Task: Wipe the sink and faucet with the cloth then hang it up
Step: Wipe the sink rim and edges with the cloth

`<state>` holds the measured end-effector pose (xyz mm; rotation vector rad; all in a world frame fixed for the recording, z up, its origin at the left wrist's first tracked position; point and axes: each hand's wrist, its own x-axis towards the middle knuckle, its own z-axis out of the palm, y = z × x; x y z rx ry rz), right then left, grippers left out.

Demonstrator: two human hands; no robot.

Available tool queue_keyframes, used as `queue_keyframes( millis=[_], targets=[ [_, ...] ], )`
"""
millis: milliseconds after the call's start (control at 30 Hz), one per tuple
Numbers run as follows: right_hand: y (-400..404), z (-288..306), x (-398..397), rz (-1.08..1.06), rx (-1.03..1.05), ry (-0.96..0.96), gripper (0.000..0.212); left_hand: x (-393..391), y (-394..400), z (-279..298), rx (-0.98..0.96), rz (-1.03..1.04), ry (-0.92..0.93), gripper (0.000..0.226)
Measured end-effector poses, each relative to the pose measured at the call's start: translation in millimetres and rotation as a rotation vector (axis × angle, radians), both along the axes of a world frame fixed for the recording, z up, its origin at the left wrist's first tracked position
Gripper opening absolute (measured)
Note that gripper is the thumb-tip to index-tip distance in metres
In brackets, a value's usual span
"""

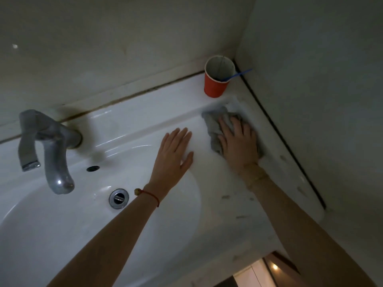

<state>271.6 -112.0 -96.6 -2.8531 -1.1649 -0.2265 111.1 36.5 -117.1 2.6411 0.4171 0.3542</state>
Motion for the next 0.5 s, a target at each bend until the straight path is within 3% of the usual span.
queue_keyframes(
  millis=[100,300,500],
  targets=[
    [8.1,1.1,0.2,-0.051,-0.046,-0.011,0.056,-0.1,0.6,-0.6,0.005,-0.007,-0.004,0.054],
    [-56.5,2.1,-47.2,-0.019,-0.042,0.017,0.060,0.1,-2.0,-2.7,-0.016,0.013,-0.025,0.054],
    [17.0,5.8,3.5,-0.055,-0.014,0.047,0.062,0.1,-0.8,-4.4,0.003,0.008,-0.033,0.054]
  ],
)
